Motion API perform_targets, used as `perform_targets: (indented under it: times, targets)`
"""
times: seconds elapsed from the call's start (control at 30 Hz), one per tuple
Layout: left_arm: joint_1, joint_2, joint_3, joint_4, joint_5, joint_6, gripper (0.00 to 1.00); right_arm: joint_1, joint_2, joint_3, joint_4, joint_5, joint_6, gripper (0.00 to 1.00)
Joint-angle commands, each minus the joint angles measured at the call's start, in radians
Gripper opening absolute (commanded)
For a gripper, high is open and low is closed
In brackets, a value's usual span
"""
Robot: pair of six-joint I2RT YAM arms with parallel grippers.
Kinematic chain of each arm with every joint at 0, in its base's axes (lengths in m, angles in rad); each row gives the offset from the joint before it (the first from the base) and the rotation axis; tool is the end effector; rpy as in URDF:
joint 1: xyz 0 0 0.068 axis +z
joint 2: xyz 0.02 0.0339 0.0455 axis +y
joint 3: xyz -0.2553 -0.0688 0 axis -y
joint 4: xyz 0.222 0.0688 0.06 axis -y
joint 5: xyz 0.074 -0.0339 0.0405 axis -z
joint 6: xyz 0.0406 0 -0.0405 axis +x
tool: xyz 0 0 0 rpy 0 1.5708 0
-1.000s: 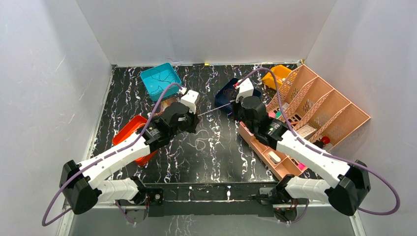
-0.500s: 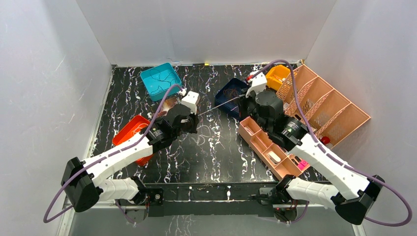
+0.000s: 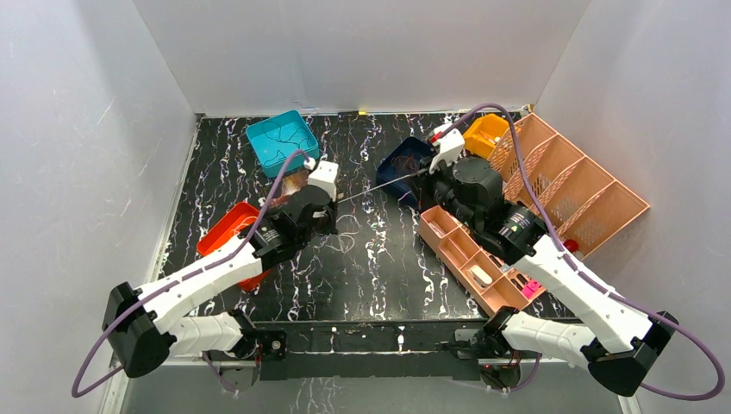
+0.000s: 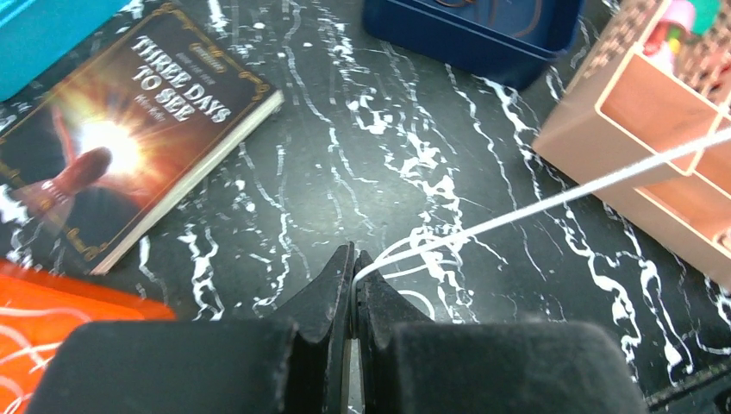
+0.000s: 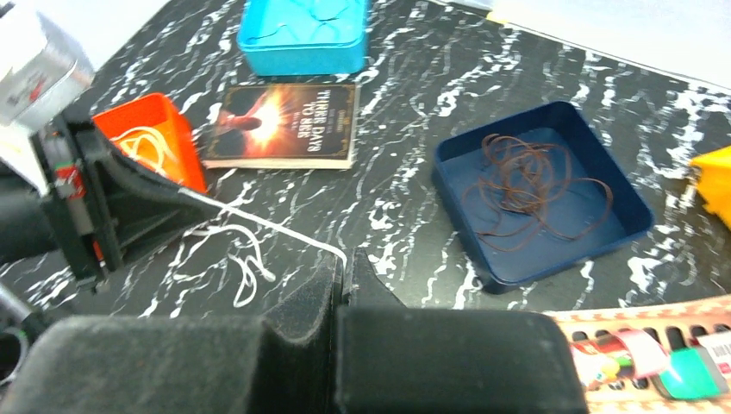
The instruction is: Untangle the cables
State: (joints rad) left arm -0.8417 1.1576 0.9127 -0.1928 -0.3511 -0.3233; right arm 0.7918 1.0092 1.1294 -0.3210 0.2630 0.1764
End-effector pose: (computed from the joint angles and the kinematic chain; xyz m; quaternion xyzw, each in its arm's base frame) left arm 0.1763 -0.1764 0.3042 0.1223 0.8271 -0.1677 0.5224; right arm 0.1538 0.1407 0.3932 -0.1535 0.7568 0.2020 0.6024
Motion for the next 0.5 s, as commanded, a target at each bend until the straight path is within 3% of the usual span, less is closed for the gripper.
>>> perform_targets:
  times: [0.0,0.2,0.33,0.47]
  targets:
    - [0.022,-0.071,0.048,-0.224,-0.251,-0.051,0.0,-0.028,-0.033,0.017,0.114,-0.129,-0.015,0.0]
    - [0.023,-0.138,0.102,-0.378,-0.438,-0.123,0.0,-0.027,0.036,0.022,0.169,-0.417,-0.001,0.0]
    - [0.049,-0.138,0.138,-0.508,-0.545,-0.171,0.0,-0.023,0.098,0.032,0.236,-0.507,0.037,0.0]
    - [0.141,-0.161,0.135,-0.522,-0.531,-0.157,0.0,0.018,0.209,0.081,0.269,-0.517,0.057,0.0]
